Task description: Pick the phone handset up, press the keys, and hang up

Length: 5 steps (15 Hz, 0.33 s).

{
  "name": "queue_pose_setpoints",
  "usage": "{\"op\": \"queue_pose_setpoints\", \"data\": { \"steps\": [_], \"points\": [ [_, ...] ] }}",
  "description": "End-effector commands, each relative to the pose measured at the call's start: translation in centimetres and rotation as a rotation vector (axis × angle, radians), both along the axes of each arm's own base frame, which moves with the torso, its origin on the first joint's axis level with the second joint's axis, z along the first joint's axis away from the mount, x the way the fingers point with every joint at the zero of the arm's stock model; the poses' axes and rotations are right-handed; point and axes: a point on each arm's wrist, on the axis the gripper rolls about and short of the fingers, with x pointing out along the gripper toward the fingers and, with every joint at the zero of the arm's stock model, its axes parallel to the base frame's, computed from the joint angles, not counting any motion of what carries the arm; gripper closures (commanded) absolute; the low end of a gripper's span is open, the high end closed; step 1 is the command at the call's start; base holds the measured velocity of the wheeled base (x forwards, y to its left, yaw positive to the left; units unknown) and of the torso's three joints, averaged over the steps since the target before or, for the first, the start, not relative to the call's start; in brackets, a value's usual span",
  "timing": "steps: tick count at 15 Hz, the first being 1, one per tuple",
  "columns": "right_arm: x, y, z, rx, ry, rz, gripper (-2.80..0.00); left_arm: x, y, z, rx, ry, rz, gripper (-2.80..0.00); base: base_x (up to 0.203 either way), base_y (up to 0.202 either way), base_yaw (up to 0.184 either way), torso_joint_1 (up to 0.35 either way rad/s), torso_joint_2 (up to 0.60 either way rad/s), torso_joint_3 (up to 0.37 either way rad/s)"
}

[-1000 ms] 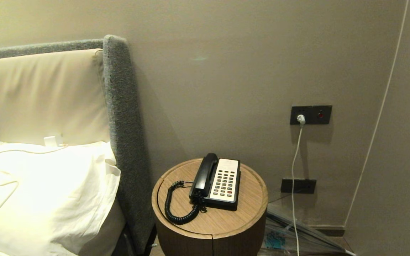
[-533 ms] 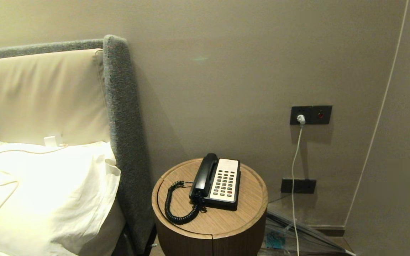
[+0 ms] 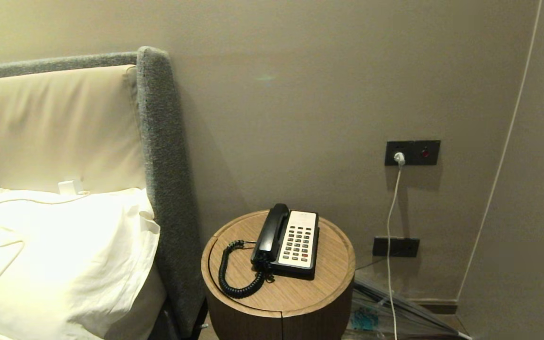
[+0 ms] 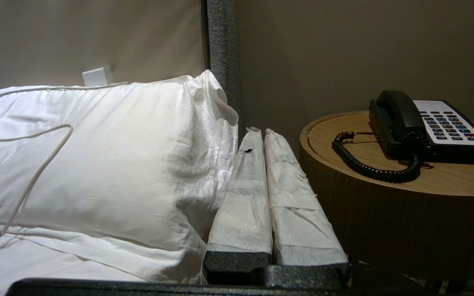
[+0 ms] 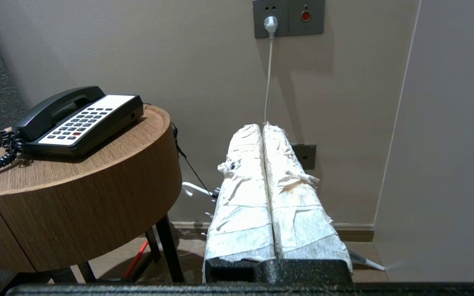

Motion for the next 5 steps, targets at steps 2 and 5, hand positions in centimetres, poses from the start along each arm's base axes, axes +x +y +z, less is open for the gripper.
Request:
{"op": "queue_pose_setpoints", "data": {
  "steps": [2,5],
  "points": [
    [0.16,-0.01,-0.59,0.002,0.02,-0.001,0.0,0.31,0.0,-1.11,0.001,0.039,0.0,0.0,0.0,0.0,0.0,0.0,0.0,0.0],
    [0.16,-0.01,-0.58,0.002,0.019,-0.001,0.0,0.31,0.0,-1.11,0.003,0.039,0.0,0.0,0.0,0.0,0.0,0.0,0.0,0.0]
  ]
}}
